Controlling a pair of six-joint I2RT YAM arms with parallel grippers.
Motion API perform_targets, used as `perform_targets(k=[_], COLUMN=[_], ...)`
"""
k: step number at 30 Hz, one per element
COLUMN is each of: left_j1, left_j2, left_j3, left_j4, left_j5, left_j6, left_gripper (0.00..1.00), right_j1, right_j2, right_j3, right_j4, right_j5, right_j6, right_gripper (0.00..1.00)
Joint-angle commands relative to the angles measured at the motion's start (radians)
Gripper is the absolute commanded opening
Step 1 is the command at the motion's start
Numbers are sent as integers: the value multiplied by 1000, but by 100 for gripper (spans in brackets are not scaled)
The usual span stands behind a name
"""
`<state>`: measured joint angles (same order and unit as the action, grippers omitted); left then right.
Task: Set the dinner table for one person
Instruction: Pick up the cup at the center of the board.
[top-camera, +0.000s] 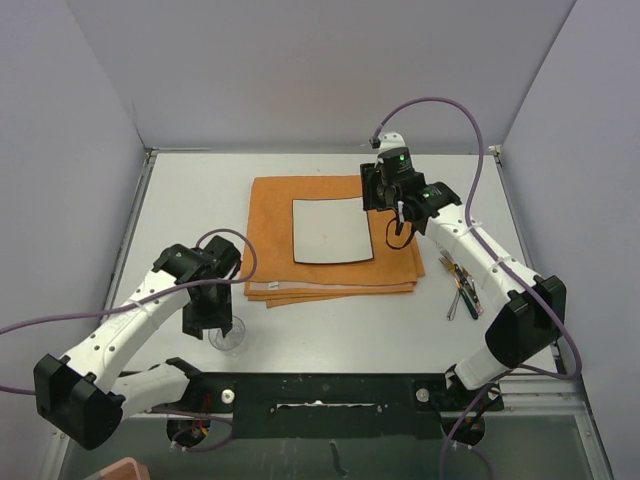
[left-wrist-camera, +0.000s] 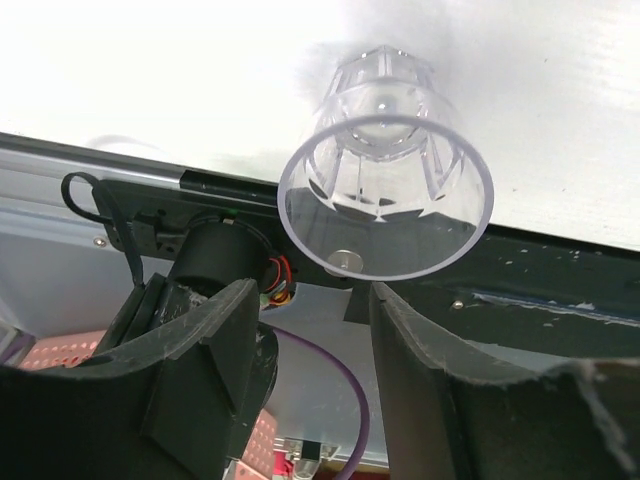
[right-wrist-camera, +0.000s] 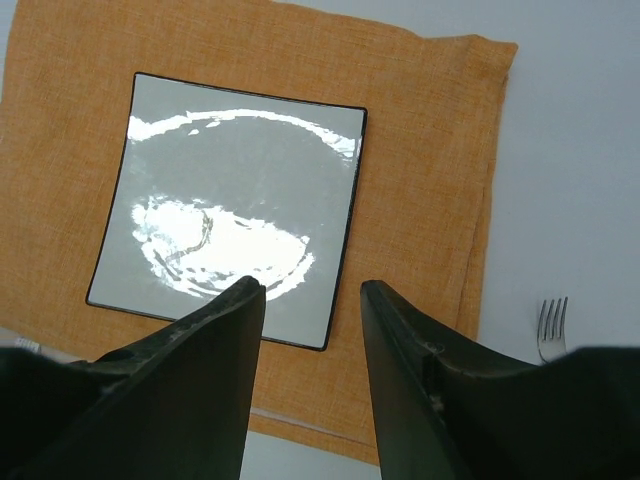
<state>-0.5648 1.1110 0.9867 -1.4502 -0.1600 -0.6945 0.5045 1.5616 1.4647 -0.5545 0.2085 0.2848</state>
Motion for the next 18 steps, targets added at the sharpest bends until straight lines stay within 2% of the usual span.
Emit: perform_targets(k=[1,5,13,18], left_j1=[64,74,92,135], left_j2=[11,4,-156,-140], left_j3=[49,38,45,-24], left_j4=[65,65,-3,-27], left_j5=[58,76,-77,-15], left_j6=[73,49,-171,-222], left_gripper=[47,46,45,42], right_j1=[3,5,64,130], right_j2=[-66,-73,-55,-29], right_j3=[-11,-9,-69,-35], right_j4=[39,43,106,67], right_j5=[-6,-35,-440,-458], right_j6=[1,5,13,-41], right_gripper=[44,43,41,39])
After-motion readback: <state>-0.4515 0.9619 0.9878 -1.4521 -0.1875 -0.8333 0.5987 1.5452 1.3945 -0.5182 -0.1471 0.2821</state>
